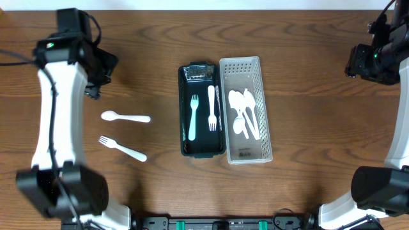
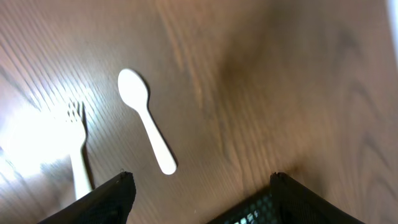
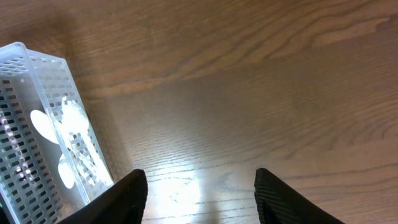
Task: Pack container
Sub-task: 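Move the left gripper to the white spoon on the table and grasp it, then carry the spoon into the green basket and open the left gripper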
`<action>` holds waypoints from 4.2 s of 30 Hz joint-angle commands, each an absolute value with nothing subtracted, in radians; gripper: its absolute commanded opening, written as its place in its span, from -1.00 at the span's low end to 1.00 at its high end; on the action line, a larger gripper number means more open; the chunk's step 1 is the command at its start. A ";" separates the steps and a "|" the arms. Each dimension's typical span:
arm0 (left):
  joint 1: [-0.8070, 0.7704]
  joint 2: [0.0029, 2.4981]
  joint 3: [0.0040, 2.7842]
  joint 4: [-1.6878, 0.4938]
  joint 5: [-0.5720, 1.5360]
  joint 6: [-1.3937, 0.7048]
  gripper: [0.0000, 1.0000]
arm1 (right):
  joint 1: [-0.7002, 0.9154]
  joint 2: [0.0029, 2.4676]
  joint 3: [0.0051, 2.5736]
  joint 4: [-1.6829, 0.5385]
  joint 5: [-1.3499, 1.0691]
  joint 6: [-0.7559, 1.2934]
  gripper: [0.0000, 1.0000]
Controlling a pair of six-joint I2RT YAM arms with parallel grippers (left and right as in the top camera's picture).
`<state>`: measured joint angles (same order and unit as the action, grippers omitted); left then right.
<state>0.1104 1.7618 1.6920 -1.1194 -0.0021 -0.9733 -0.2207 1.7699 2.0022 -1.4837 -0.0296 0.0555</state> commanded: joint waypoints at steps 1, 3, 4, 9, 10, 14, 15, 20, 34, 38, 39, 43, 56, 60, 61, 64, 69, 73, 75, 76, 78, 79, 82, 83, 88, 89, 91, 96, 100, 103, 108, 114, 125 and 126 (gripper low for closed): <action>0.111 1.846 1.684 -1.125 0.007 -1.135 0.46 | -0.229 1.767 2.014 -1.485 -0.027 0.044 0.18; 0.112 1.893 1.684 -1.124 0.007 -1.184 0.47 | -0.229 1.767 2.014 -1.485 -0.027 0.044 0.18; 0.113 1.919 1.684 -1.124 0.007 -1.201 0.47 | -0.229 1.767 2.014 -1.485 -0.027 0.044 0.18; 0.118 2.019 1.684 -1.129 0.012 -1.209 0.52 | -0.229 1.767 2.014 -1.485 -0.027 0.043 0.18; 0.118 2.032 1.681 -1.133 0.012 -1.209 0.53 | -0.229 1.767 2.014 -1.485 -0.027 0.043 0.18; 0.119 2.042 1.658 -1.138 0.011 -1.183 0.54 | -0.229 1.767 2.014 -1.485 -0.027 0.043 0.18; 0.121 2.042 1.656 -1.145 0.009 -1.170 0.54 | -0.229 1.767 2.014 -1.485 -0.027 0.043 0.18; 0.150 2.042 1.629 -1.172 0.000 -1.145 0.54 | -0.229 1.767 2.014 -1.485 -0.027 0.043 0.19; 0.205 2.042 1.483 -1.032 0.030 -1.040 0.55 | -0.229 1.767 2.014 -1.499 -0.027 0.044 0.19; 0.205 2.042 1.459 -0.954 0.033 -0.997 0.55 | -0.229 1.767 2.014 -1.499 -0.027 0.043 0.19; 0.205 2.042 1.454 -0.932 0.035 -0.983 0.56 | -0.229 1.767 2.014 -1.499 -0.027 0.043 0.19; 0.207 2.042 1.422 -0.878 0.039 -0.973 0.55 | -0.229 1.767 2.014 -1.499 -0.027 0.043 0.18; 0.228 2.042 1.326 -0.794 0.045 -0.969 0.51 | -0.229 1.767 2.014 -1.497 -0.027 0.043 0.19; 0.235 2.042 1.326 -0.784 0.045 -0.957 0.25 | -0.229 1.767 2.014 -1.497 -0.027 0.043 0.19; 0.237 2.042 1.326 -0.782 0.045 -0.957 0.20 | -0.229 1.767 2.014 -1.497 -0.027 0.043 0.19; 0.245 2.042 1.326 -0.778 0.046 -0.957 -0.01 | -0.229 1.767 2.014 -1.497 -0.027 0.043 0.19; 0.253 2.042 1.326 -0.779 0.045 -0.950 -0.26 | -0.229 1.767 2.014 -1.497 -0.027 0.043 0.19; 0.254 2.042 1.326 -0.766 0.043 -0.935 -0.28 | -0.229 1.767 2.014 -1.496 -0.027 0.044 0.19; 0.254 2.042 1.326 -0.747 0.041 -0.928 -0.48 | -0.229 1.767 2.014 -1.495 -0.027 0.044 0.18; 0.254 2.042 1.326 -0.738 0.041 -0.916 -0.57 | -0.229 1.767 2.014 -1.495 -0.027 0.044 0.19; 0.254 2.042 1.333 -0.733 0.041 -0.903 -0.63 | -0.229 1.767 2.014 -1.495 -0.027 0.044 0.18; 0.254 2.042 1.341 -0.734 0.041 -0.883 -0.75 | -0.229 1.767 2.014 -1.495 -0.027 0.044 0.18; 0.245 2.028 1.381 -0.750 0.043 -0.797 -0.86 | -0.229 1.767 2.014 -1.494 -0.027 0.044 0.18; 0.237 2.014 1.399 -0.760 0.043 -0.768 -0.87 | -0.229 1.767 2.014 -1.493 -0.027 0.044 0.18; 0.165 1.894 1.476 -0.800 0.043 -0.673 -0.88 | -0.229 1.767 2.014 -1.485 -0.028 0.044 0.18; 0.141 1.858 1.489 -0.802 0.043 -0.654 -0.88 | -0.229 1.767 2.014 -1.481 -0.030 0.044 0.18; 0.094 1.797 1.517 -0.812 0.049 -0.627 -0.88 | -0.229 1.767 2.014 -1.477 -0.035 0.044 0.18; -0.069 1.656 1.572 -0.829 0.080 -0.603 -0.88 | -0.229 1.767 2.014 -1.473 -0.035 0.044 0.19; -0.221 1.600 1.575 -0.825 0.079 -0.534 -0.88 | -0.229 1.767 2.014 -1.473 -0.035 0.044 0.19; -0.324 1.611 1.575 -0.829 0.078 -0.469 -0.88 | -0.229 1.767 2.014 -1.473 -0.035 0.044 0.18; -0.440 1.705 1.575 -0.833 0.078 -0.362 -0.88 | -0.229 1.767 2.014 -1.478 -0.035 0.044 0.18; -0.471 1.876 1.575 -0.888 0.080 -0.321 -0.91 | -0.229 1.767 2.014 -1.493 -0.035 0.044 0.18; -0.473 2.030 1.575 -0.900 0.078 -0.231 -0.73 | -0.229 1.767 2.014 -1.497 -0.060 0.043 0.18; -0.473 2.030 1.575 -0.900 0.078 -0.215 -0.51 | -0.229 1.767 2.014 -1.497 -0.060 0.043 0.18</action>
<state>-0.4732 2.0285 1.5768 -0.8940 0.0826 -0.2718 -0.2207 1.7699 2.0022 -1.4956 -0.0460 0.0555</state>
